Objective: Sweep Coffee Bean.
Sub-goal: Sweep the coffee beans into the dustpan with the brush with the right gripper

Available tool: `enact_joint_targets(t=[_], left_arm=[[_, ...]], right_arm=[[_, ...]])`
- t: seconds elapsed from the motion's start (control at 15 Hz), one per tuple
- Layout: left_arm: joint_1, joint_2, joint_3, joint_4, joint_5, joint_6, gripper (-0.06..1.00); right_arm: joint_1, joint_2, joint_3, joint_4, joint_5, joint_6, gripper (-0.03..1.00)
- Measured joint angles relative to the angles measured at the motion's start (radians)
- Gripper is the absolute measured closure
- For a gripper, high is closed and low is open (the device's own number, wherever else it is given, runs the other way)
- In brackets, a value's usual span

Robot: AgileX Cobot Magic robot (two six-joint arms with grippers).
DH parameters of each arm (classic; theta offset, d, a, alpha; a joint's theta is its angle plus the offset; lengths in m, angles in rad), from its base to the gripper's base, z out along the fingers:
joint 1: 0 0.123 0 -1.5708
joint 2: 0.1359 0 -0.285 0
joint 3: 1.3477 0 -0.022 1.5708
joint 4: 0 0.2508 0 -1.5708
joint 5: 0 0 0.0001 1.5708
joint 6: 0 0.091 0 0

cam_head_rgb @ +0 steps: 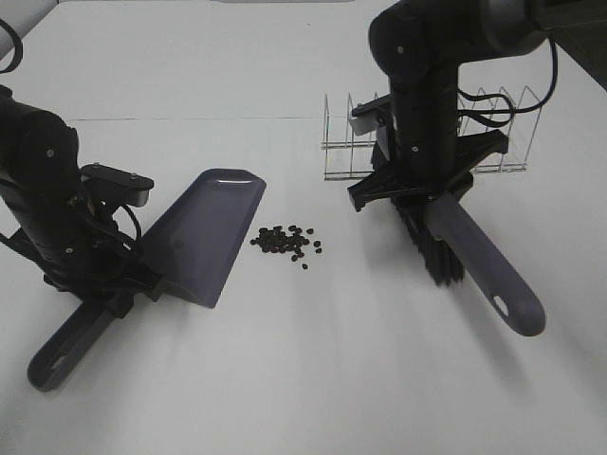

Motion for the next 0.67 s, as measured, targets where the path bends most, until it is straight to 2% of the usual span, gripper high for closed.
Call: enact_joint_targets(t=[0.13, 0.27, 0.4, 0.67], left_arm=[[0.0, 0.005, -0.003, 0.0, 0.006, -0.001, 0.64], [0.0, 0.006, -0.003, 0.0, 0.006, -0.001, 0.64], [0.0, 0.006, -0.003, 0.0, 0.006, -0.001, 0.64], [0.0, 0.006, -0.003, 0.0, 0.006, -0.001, 0.64]], right_arm=[[0.046, 0.072, -0.09, 0.002, 0.043, 0.0, 0.69], [0.104, 0.144, -0.184, 0.045, 0.098, 0.0, 0.69], [0.13, 0.183, -0.234, 0.079, 0.107, 0.0, 0.69], [0.171, 0.278, -0.376, 0.227, 0.124, 0.002, 0.69]])
